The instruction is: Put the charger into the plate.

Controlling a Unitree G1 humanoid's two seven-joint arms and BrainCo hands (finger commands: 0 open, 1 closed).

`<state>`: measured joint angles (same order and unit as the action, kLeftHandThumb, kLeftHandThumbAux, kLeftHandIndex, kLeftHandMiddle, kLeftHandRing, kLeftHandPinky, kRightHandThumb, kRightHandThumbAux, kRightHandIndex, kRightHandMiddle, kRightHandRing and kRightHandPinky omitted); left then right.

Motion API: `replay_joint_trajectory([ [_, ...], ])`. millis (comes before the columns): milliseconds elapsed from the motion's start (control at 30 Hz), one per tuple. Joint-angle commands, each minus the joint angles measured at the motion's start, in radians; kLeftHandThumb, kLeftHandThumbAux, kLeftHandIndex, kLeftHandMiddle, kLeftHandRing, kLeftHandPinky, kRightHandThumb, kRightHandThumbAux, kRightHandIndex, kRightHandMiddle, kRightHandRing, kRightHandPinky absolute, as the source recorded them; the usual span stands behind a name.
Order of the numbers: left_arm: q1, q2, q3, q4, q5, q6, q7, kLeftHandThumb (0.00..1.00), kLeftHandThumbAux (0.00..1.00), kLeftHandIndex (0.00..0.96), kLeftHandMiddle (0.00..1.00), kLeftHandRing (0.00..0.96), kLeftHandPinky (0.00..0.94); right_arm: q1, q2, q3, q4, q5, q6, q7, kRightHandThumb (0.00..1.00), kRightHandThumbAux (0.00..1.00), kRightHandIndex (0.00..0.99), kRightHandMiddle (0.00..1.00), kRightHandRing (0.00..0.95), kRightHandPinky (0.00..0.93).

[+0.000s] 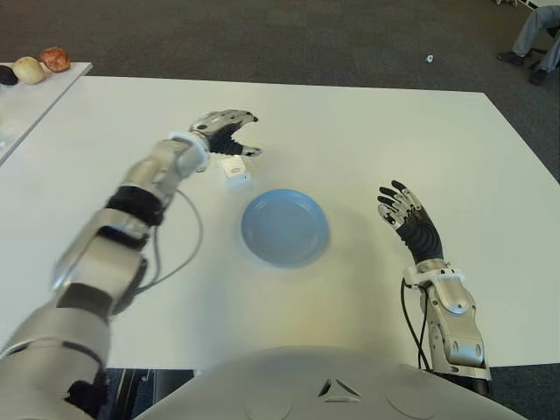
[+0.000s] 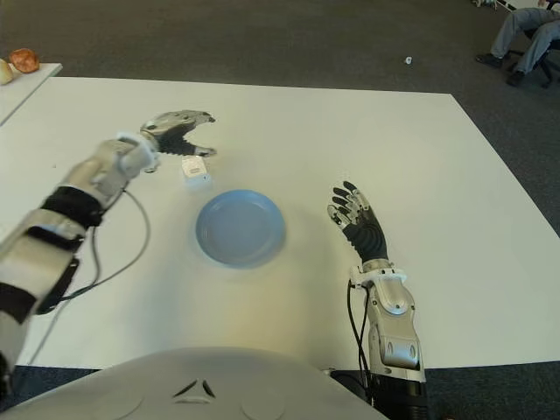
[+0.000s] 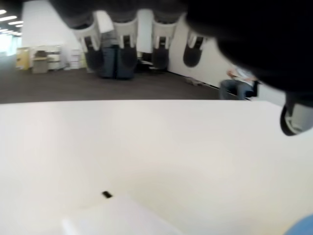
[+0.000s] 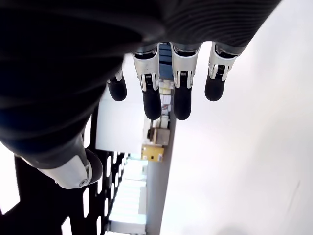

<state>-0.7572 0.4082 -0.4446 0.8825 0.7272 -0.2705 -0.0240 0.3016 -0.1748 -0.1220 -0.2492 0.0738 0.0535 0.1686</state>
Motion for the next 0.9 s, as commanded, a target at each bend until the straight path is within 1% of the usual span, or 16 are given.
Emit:
replay_joint_trajectory([
  [33, -0.028, -0.062, -0.02, 0.112, 0.009, 0.05, 0.063, 0.235, 0.265, 0.0, 0.0, 0.0, 0.004, -0.002, 0.007, 0.001, 0.021, 0.0, -0.002, -0.007, 0.0, 0.641, 0.048, 0.177, 0.151, 0.109],
  [133, -0.032, -0.089, -0.03, 0.174, 0.013, 0.077, 0.105, 0.244, 0.247, 0.0, 0.0, 0.0, 0.001, -0.001, 0.01, 0.004, 0.022, 0.0, -0.003, -0.009, 0.0, 0.639, 0.045, 0.174, 0.148, 0.102],
  [400, -0.037, -0.118, -0.056, 0.261, 0.006, 0.098, 0.164, 0.261, 0.224, 0.0, 0.0, 0.0, 0.0, 0.005, 0.011, 0.014, 0.011, -0.01, 0.004, -0.02, 0.0, 0.626, 0.041, 0.172, 0.147, 0.104],
  [900, -0.029, -0.133, -0.091, 0.32, 0.007, 0.113, 0.185, 0.279, 0.209, 0.0, 0.0, 0.0, 0.0, 0.011, 0.011, 0.013, 0.008, -0.004, 0.005, -0.022, 0.0, 0.621, 0.049, 0.169, 0.145, 0.102],
])
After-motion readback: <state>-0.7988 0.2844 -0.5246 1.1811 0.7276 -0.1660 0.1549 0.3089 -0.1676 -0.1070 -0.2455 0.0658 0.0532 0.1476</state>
